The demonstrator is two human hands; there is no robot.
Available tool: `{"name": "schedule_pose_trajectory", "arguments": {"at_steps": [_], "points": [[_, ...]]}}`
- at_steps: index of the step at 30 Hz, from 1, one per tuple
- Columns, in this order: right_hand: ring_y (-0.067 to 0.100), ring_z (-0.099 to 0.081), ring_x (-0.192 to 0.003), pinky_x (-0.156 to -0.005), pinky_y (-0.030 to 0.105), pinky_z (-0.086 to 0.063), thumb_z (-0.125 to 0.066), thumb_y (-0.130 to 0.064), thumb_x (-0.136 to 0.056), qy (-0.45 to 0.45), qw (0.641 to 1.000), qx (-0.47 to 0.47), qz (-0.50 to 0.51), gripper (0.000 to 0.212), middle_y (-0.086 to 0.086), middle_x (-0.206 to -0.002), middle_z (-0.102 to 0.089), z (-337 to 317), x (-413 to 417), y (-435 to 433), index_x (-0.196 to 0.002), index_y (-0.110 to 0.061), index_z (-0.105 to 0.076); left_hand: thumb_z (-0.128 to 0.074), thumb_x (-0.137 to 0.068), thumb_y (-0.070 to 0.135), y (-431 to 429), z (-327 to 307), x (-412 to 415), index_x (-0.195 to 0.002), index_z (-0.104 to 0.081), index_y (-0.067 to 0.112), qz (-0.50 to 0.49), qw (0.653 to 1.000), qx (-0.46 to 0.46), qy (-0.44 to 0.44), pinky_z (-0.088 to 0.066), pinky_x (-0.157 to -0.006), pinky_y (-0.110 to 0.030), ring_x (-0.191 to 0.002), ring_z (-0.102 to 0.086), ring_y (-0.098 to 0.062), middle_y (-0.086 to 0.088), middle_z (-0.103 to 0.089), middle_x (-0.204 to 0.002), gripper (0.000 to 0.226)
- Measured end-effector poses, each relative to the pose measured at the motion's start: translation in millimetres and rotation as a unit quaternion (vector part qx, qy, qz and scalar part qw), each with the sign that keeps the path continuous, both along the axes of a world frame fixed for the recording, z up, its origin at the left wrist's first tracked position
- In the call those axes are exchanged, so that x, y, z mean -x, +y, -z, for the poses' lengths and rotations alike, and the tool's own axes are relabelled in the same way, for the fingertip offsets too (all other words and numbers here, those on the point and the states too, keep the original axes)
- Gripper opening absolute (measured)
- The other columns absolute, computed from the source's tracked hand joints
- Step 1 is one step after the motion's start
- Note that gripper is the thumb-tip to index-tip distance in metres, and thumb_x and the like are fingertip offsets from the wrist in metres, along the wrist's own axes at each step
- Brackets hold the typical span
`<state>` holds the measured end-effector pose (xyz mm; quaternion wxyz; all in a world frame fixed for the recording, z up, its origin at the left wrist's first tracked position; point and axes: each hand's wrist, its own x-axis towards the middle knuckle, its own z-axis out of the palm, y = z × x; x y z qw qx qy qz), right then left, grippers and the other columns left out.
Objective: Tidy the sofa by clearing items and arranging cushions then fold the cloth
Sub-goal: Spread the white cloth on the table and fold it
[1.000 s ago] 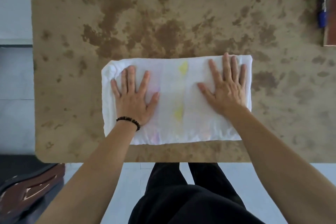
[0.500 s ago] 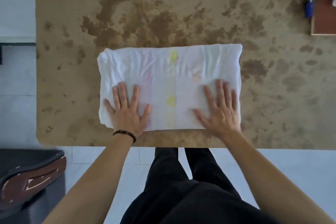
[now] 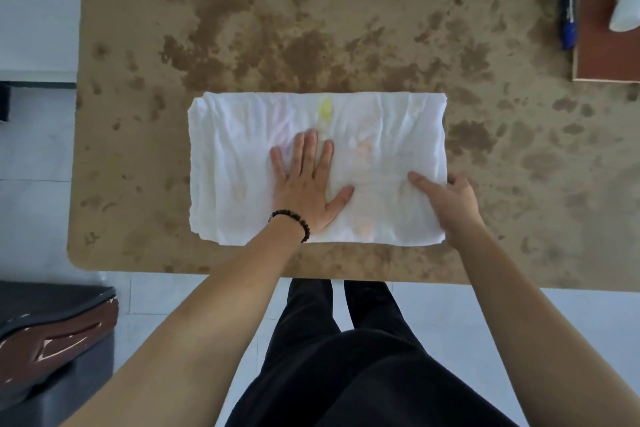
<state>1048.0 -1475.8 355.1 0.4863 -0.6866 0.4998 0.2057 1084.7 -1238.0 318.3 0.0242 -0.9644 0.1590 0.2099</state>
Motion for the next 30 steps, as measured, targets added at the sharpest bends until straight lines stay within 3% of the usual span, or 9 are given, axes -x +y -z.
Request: {"name": "schedule_pose_trajectory", "arguments": {"at_steps": [2,5,8,13,18,21,25,27,30], "points": [[0.027,-0.073,-0.089,-0.082,0.043,-0.059,-0.087,-0.039,-0.066,0.001,0.995,-0.099,-0.001,0.057,0.005,-0.101,-0.076,3,-2,-13,-0.111,-0.009,-0.068,0.002,-0.087,0.075,-3,5,-1,-0.151,0.018,0.021,-0.004,1.0,-0.008,0.003,0.01,-0.112,-0.063,-0.145,0.027,-0.026,-0.008,0.028,-0.158,0.086],[0.023,-0.075,-0.083,-0.071,0.036,-0.059,-0.08,-0.027,-0.078,-0.002,0.983,-0.181,-0.024,0.034,0.006,-0.096,-0.077,-2,-6,-25,-0.104,-0.006,-0.071,0.001,-0.087,0.075,1,5,1,-0.151,0.018,0.02,-0.002,1.0,-0.004,-0.007,0.007,-0.113,-0.063,-0.145,0.026,-0.026,-0.009,0.026,-0.158,0.085],[0.027,-0.074,-0.084,-0.069,0.036,-0.058,-0.071,-0.02,-0.084,-0.012,0.979,-0.202,-0.023,0.024,0.009,-0.097,-0.076,-6,-3,-43,-0.103,-0.006,-0.071,0.002,-0.087,0.075,-14,3,5,-0.151,0.018,0.02,-0.008,1.0,0.007,0.005,0.008,-0.113,-0.064,-0.145,0.027,-0.027,-0.01,0.026,-0.158,0.086],[0.021,-0.067,-0.068,-0.058,0.029,-0.053,-0.067,-0.015,-0.084,-0.041,0.989,-0.141,0.031,0.005,0.003,-0.08,-0.071,-26,15,-79,-0.087,-0.012,-0.068,0.004,-0.086,0.074,-72,2,21,-0.151,0.017,0.02,0.005,0.999,0.028,0.02,0.009,-0.112,-0.064,-0.144,0.028,-0.027,-0.01,0.027,-0.158,0.086],[0.02,-0.074,-0.087,-0.072,0.034,-0.058,-0.07,-0.018,-0.086,-0.063,0.975,-0.214,-0.018,0.023,0.001,-0.098,-0.077,-28,23,-87,-0.109,-0.015,-0.07,0.002,-0.086,0.075,-80,5,22,-0.151,0.019,0.021,-0.002,1.0,0.015,0.01,0.008,-0.112,-0.063,-0.144,0.027,-0.027,-0.009,0.028,-0.157,0.086],[0.018,-0.074,-0.084,-0.068,0.031,-0.057,-0.065,-0.02,-0.088,-0.073,0.968,-0.239,-0.009,0.022,-0.001,-0.096,-0.077,-34,16,-83,-0.11,-0.017,-0.069,0.001,-0.086,0.075,-78,5,22,-0.152,0.018,0.021,0.003,1.0,0.012,0.002,0.008,-0.113,-0.063,-0.145,0.026,-0.027,-0.009,0.027,-0.158,0.087],[0.022,-0.073,-0.095,-0.071,0.032,-0.059,-0.056,-0.021,-0.091,-0.103,0.95,-0.291,-0.039,0.033,0.003,-0.108,-0.075,-45,9,-77,-0.124,-0.017,-0.063,-0.001,-0.087,0.075,-75,6,20,-0.152,0.018,0.022,0.015,0.999,0.013,0.027,0.01,-0.113,-0.062,-0.145,0.027,-0.026,-0.008,0.027,-0.158,0.086],[0.024,-0.071,-0.102,-0.079,0.036,-0.058,-0.058,-0.023,-0.088,-0.123,0.945,-0.297,-0.059,0.042,0.005,-0.116,-0.072,-50,5,-73,-0.129,-0.017,-0.059,-0.009,-0.09,0.071,-68,4,18,-0.153,0.009,0.023,0.006,0.997,0.067,0.034,0.011,-0.115,-0.058,-0.146,0.023,-0.024,-0.006,0.021,-0.16,0.082],[0.03,-0.067,-0.11,-0.088,0.042,-0.055,-0.06,-0.018,-0.088,-0.165,0.937,-0.294,-0.086,0.044,0.009,-0.122,-0.069,-58,-3,-64,-0.132,-0.017,-0.056,-0.033,-0.098,0.052,-48,-9,12,-0.15,-0.029,0.016,-0.064,0.964,0.256,-0.032,-0.006,-0.12,-0.044,-0.15,-0.006,-0.024,-0.01,-0.013,-0.161,0.063]]}}
